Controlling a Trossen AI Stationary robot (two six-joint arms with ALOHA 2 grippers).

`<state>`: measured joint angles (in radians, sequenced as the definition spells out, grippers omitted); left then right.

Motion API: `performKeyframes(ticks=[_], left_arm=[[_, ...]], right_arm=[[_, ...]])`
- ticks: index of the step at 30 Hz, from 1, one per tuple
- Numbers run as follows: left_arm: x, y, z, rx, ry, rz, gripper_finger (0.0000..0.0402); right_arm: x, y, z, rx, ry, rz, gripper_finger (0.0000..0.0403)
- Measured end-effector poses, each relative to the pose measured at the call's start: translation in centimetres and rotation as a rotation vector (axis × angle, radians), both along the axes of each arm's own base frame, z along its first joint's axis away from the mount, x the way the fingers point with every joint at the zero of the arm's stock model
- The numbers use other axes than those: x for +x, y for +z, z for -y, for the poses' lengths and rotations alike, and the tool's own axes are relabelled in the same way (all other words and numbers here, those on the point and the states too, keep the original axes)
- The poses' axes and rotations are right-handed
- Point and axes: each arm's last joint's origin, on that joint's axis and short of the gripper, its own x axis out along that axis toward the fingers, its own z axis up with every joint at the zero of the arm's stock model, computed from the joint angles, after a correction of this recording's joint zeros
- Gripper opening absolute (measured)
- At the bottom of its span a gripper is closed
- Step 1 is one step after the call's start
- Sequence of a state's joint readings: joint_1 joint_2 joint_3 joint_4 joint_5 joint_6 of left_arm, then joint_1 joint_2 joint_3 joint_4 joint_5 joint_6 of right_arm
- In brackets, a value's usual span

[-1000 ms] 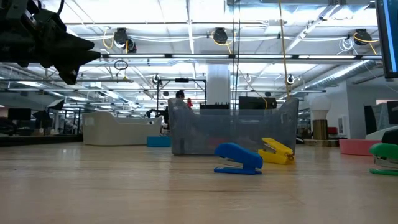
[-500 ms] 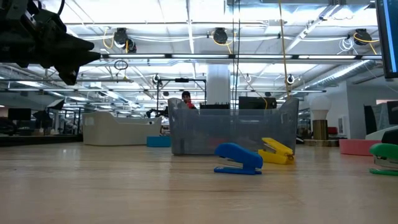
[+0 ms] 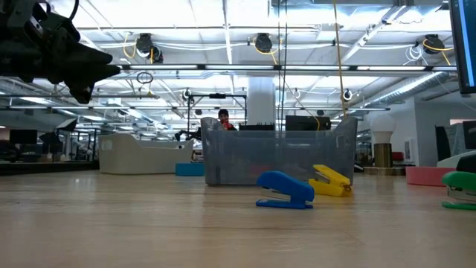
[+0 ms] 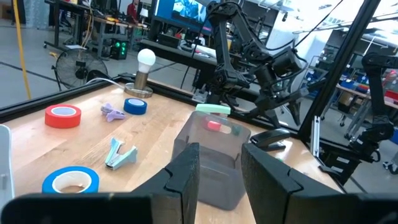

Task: Pick and place Stapler, Stapler remover, tape
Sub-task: Put the large black stapler into the gray bin

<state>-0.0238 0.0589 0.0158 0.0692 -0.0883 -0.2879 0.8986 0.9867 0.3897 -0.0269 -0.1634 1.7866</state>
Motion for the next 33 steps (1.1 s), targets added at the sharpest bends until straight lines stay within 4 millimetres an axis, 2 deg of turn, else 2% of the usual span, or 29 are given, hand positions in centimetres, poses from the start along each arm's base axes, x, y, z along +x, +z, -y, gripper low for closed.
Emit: performKeyframes(ticks=[8, 21, 33], left_arm=[[0.0, 0.0, 0.0, -0.01, 0.0, 0.001, 0.0118], [0.0, 0.3, 0.0, -0.09, -0.004, 0.04, 0.0118], [-0.1, 1.2, 0.0, -0.095, -0.008, 0.129, 0.0118]], right_arm=[[-0.4, -1.2, 0.4, 0.021, 0.016, -0.008, 0.0302], [-0.3, -1.2, 0.5, -0.051, 0.054, 0.113, 0.0302], [-0.2, -1.1, 0.4, -0.071, 0.098, 0.172, 0.0302]])
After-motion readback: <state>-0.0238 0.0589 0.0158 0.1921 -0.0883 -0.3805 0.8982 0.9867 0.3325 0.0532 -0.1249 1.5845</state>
